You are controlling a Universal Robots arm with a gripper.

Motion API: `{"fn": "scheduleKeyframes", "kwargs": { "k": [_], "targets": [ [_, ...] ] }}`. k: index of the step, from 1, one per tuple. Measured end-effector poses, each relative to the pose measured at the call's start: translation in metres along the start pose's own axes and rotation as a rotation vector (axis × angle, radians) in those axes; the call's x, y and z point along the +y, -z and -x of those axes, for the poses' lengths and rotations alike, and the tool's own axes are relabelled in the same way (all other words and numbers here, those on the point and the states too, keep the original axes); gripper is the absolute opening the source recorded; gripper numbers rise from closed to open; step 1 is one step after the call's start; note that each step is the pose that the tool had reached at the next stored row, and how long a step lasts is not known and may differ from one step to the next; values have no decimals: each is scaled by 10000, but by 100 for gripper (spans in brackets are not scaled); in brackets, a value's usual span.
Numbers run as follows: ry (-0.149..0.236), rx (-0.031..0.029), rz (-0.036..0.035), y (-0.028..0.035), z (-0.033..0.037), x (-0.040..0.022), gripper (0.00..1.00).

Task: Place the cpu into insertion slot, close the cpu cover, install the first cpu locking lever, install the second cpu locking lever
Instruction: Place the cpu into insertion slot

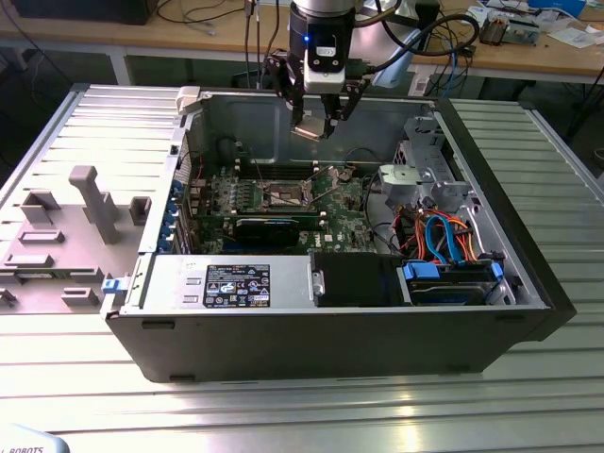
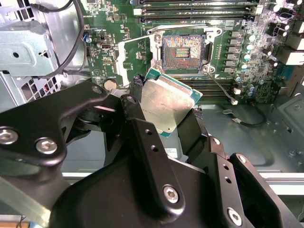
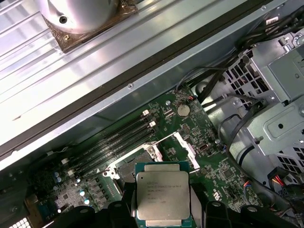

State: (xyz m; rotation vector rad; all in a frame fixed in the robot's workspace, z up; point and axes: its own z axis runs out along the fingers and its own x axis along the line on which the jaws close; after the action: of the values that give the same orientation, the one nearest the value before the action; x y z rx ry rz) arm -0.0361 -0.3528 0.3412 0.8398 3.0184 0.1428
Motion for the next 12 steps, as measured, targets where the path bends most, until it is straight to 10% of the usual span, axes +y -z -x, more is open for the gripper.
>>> {"fn": "scheduleKeyframes", "kwargs": {
  "k": [12],
  "targets": [
    [-72, -7, 1, -1, 0, 0, 54]
  ]
}}
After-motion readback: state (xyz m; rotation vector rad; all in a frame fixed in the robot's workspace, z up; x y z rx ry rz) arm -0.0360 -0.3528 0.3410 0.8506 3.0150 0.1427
